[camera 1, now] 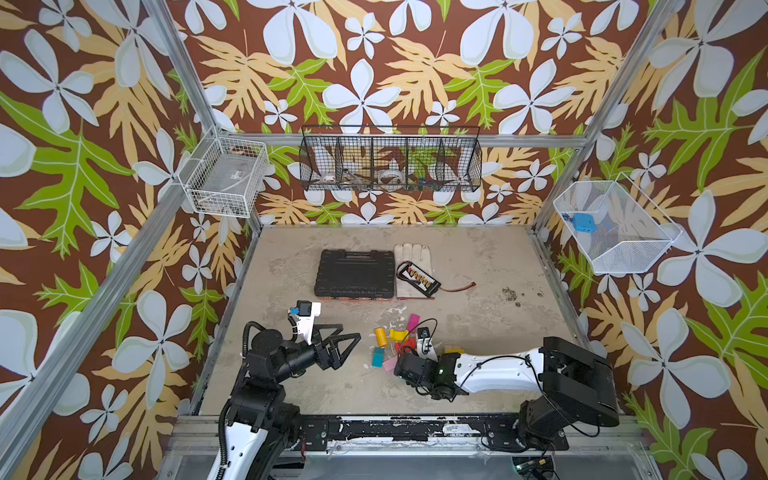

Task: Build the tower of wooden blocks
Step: 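Lift the red block and carry it toward the yellow-topped stack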

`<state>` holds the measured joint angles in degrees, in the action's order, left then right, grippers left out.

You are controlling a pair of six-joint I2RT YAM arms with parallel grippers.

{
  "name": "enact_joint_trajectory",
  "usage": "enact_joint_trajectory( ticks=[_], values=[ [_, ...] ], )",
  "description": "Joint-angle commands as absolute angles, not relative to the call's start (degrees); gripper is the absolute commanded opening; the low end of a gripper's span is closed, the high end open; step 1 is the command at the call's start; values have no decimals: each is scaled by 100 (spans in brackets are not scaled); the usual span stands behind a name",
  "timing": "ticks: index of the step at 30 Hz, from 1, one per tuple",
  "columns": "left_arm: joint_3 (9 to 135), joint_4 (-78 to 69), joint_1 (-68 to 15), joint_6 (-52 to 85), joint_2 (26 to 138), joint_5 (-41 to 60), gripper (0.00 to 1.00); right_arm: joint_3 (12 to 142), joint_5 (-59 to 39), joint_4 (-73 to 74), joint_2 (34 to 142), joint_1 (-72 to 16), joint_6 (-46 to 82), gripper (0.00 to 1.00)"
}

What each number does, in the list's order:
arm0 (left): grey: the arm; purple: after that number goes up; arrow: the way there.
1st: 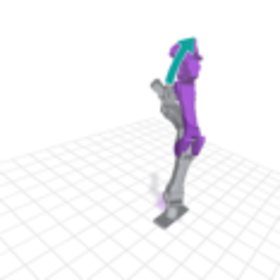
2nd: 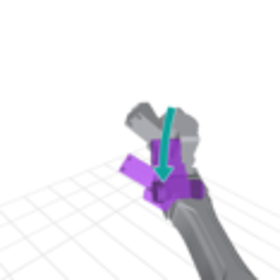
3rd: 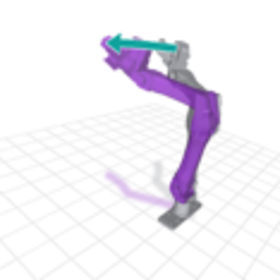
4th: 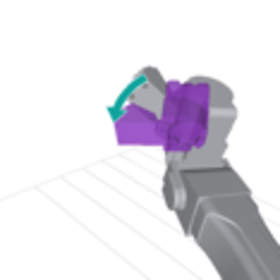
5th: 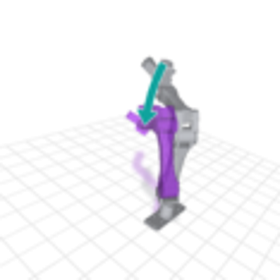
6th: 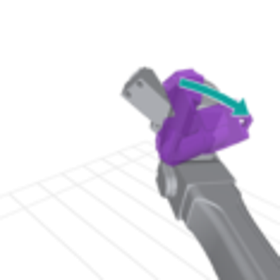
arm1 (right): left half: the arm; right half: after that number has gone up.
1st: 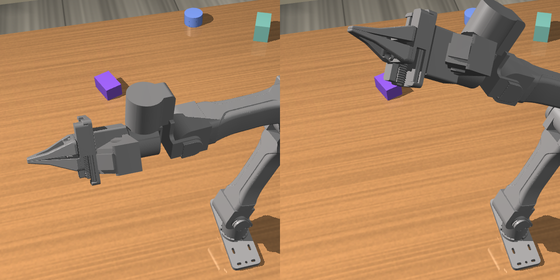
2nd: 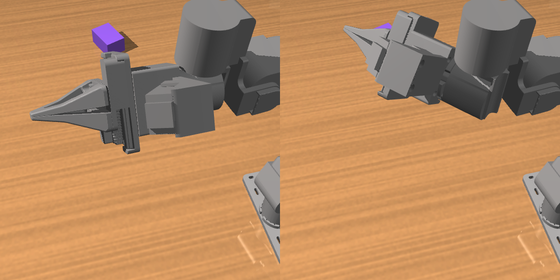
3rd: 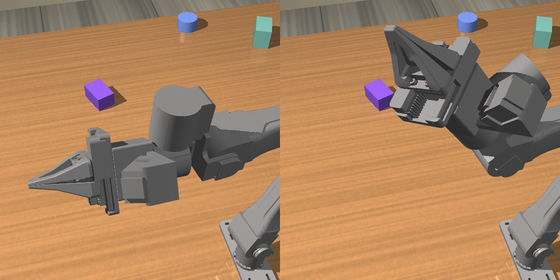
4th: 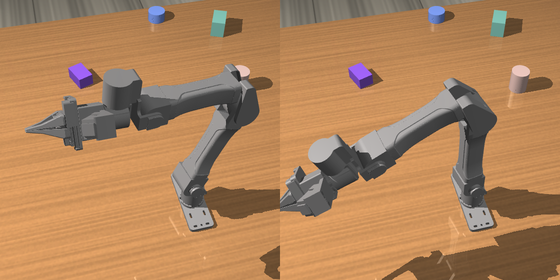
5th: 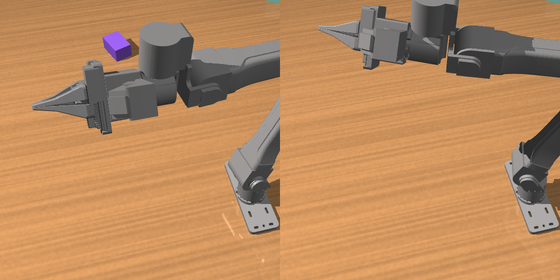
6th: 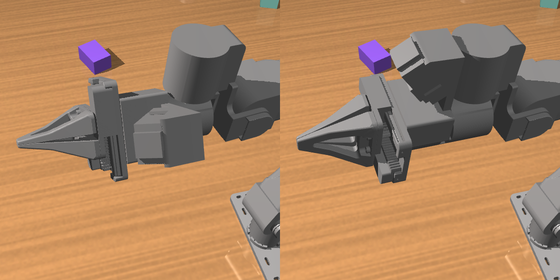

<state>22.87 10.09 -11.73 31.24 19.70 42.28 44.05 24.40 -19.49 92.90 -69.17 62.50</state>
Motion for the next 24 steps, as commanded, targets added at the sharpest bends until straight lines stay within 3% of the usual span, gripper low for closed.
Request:
enact_joint_trajectory(
  ticks=[1,6,15,24],
  values=[
    [2285,813,-1178,3156,1986,4289,100,4410,2083,-2224,9402,-6922,6152,78],
    [2274,808,-1174,3155,1952,4298,100,4449,2083,-2241,9492,-6909,6149,76],
    [2276,805,-1173,3162,1944,4299,100,4398,2197,-2312,9475,-6915,6179,59],
    [2272,790,-1176,3175,1942,4307,100,4455,2318,-2617,9044,-6917,6100,53]
  ],
)
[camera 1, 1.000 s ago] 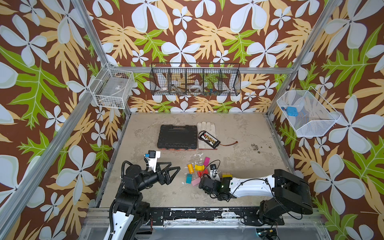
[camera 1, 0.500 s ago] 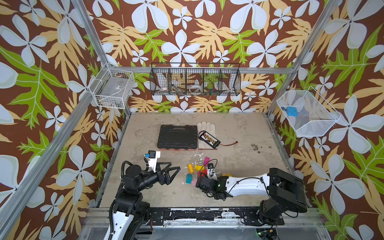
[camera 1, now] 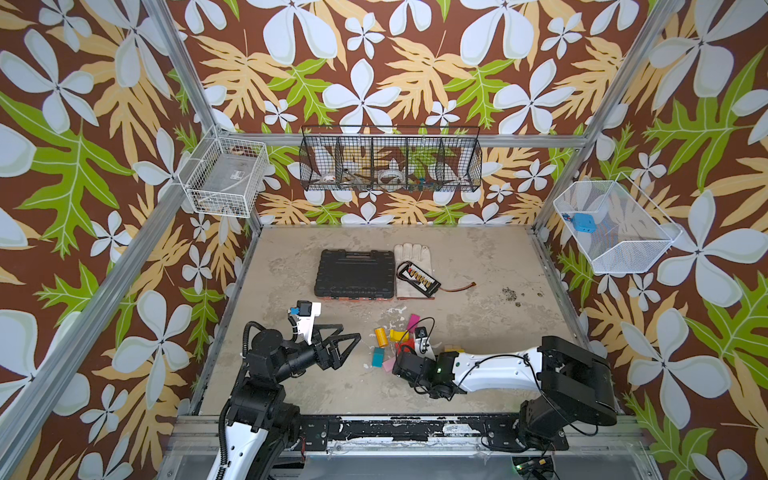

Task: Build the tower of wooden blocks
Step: 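Lift the red block and carry it toward the yellow-topped stack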

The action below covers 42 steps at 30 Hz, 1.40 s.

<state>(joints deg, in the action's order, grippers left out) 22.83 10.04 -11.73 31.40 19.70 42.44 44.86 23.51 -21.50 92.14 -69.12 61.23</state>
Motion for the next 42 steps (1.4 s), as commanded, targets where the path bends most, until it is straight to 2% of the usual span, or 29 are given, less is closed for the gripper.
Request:
enact_joint_trajectory(
  ticks=[1,15,21,42],
  values=[
    [2268,791,-1174,3181,1954,4307,100,4432,2328,-2652,8926,-6922,6083,53],
    [2250,747,-1175,3190,2101,4359,100,4056,2967,-3877,6865,-6918,5947,50],
    [2244,747,-1177,3191,2090,4332,100,3746,3013,-4057,6400,-6638,5882,49],
    [2233,736,-1175,3199,2057,4342,100,3016,2268,-2951,6627,-6197,5695,50]
  ],
)
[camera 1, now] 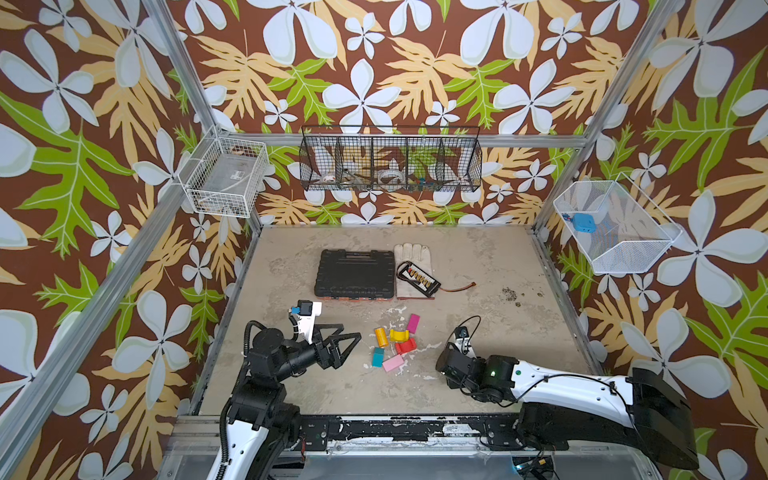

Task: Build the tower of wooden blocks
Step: 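Lift the red block and carry it toward the yellow-topped stack, then lower the red block beside the yellow block on the stack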

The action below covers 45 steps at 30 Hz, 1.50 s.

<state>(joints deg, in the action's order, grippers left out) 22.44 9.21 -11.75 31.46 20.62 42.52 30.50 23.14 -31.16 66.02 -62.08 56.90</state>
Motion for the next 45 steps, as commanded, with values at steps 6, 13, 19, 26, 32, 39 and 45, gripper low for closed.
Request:
enact_joint_trajectory(
  ticks=[6,13,19,26,32,39,45],
  values=[
    [2232,726,-1170,3205,2065,4342,100,2945,2268,-2858,6688,-6084,5695,51],
    [2232,729,-1176,3199,2057,4342,100,2865,2215,-2707,6735,-5977,5643,52],
    [2232,718,-1177,3216,2057,4342,100,2883,2215,-2613,6877,-5921,5617,52],
    [2228,721,-1169,3214,2065,4347,100,2896,2197,-2566,6922,-5877,5603,53],
    [2227,721,-1177,3215,2065,4342,100,2874,2206,-2585,6880,-5878,5621,62],
    [2224,718,-1170,3211,2056,4351,100,2865,2204,-2566,6851,-5876,5640,62],
    [2224,714,-1171,3211,2057,4351,100,2848,2224,-2567,6863,-5870,5669,62]
  ],
)
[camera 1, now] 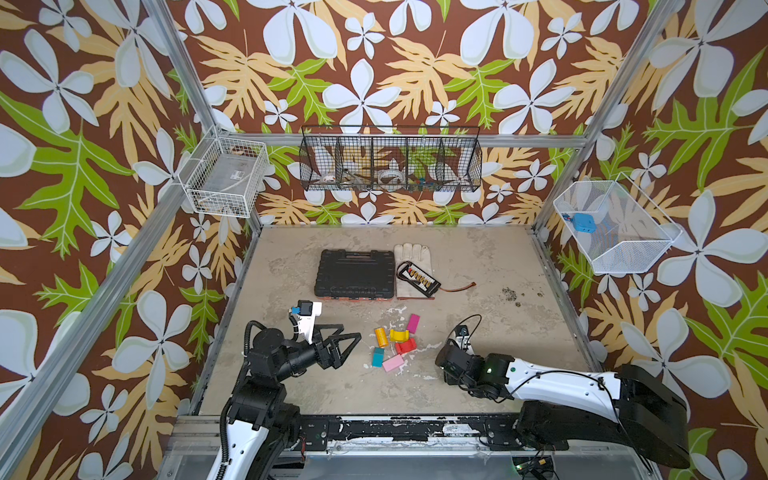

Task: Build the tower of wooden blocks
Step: 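Lower the red block beside the yellow block on the stack, then open the right gripper and raise it off the red block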

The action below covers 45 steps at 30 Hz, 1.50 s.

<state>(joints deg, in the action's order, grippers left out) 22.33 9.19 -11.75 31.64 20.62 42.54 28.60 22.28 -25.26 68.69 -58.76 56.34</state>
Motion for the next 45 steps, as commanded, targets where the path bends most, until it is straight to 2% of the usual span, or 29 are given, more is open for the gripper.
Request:
enact_joint_trajectory(
  ticks=[1,16,26,34,41,45],
  values=[
    [2224,712,-1174,3216,2057,4351,100,2839,2224,-2562,6862,-5866,5677,62],
    [2224,712,-1175,3217,2048,4360,100,2854,2232,-2536,6890,-5833,5678,64],
    [2215,692,-1171,3225,2056,4359,100,3080,2399,-2889,6647,-5836,5627,82],
    [2215,690,-1177,3226,2065,4346,100,4107,2960,-3556,6521,-5832,5265,94],
    [2206,683,-1174,3226,2109,4320,100,4722,2707,-2801,6666,-5836,4687,95],
    [2206,685,-1175,3237,2186,4315,100,4938,2300,-2452,7119,-5836,4451,90]
  ],
)
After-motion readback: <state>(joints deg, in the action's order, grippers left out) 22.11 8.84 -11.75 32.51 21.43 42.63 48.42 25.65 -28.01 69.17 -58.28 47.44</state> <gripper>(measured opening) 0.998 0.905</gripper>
